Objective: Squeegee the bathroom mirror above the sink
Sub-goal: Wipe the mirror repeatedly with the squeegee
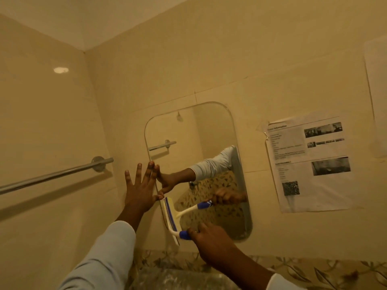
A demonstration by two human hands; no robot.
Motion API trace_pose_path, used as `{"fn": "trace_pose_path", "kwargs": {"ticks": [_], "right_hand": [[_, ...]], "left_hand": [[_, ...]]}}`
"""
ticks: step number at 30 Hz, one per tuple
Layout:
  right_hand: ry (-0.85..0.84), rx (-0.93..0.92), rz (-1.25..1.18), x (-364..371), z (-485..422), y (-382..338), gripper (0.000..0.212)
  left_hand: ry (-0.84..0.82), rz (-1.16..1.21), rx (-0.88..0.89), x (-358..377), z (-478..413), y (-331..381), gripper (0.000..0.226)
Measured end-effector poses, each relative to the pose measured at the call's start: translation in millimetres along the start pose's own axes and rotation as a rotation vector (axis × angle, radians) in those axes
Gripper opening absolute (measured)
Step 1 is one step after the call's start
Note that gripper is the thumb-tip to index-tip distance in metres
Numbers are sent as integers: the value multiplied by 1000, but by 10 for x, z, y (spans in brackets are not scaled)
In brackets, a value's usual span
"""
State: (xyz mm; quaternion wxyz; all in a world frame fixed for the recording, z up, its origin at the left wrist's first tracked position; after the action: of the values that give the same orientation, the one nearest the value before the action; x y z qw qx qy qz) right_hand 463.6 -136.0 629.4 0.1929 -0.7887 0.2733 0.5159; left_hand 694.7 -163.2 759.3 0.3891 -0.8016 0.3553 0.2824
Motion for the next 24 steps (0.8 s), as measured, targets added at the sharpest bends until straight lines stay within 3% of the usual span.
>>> {"fn": "trace_pose_path", "kwargs": {"ticks": [13, 17, 24], "right_hand": [[43, 58, 112, -277, 877, 821, 71], [127, 48, 240, -455, 1205, 1039, 85], [36, 167, 237, -532, 1654, 1346, 96]], "left_hand": [[-9, -18, -6, 89, -48, -20, 115], [12, -17, -7, 111, -59, -31, 116], [-1, -29, -10, 134, -64, -30, 116]]}}
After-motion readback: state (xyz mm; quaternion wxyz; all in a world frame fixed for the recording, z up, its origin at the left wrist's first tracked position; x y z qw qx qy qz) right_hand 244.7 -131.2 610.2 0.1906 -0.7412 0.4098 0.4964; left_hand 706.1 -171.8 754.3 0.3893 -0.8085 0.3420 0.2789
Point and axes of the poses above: each hand's wrist, its own z-axis away from the middle knuckle, its own x-axis out of the palm, y = z × x, the point moved 6 cm from there along -z, towards the middle knuckle, and after that the axes turned 4 degrees about -z, right-handed, at the moved point
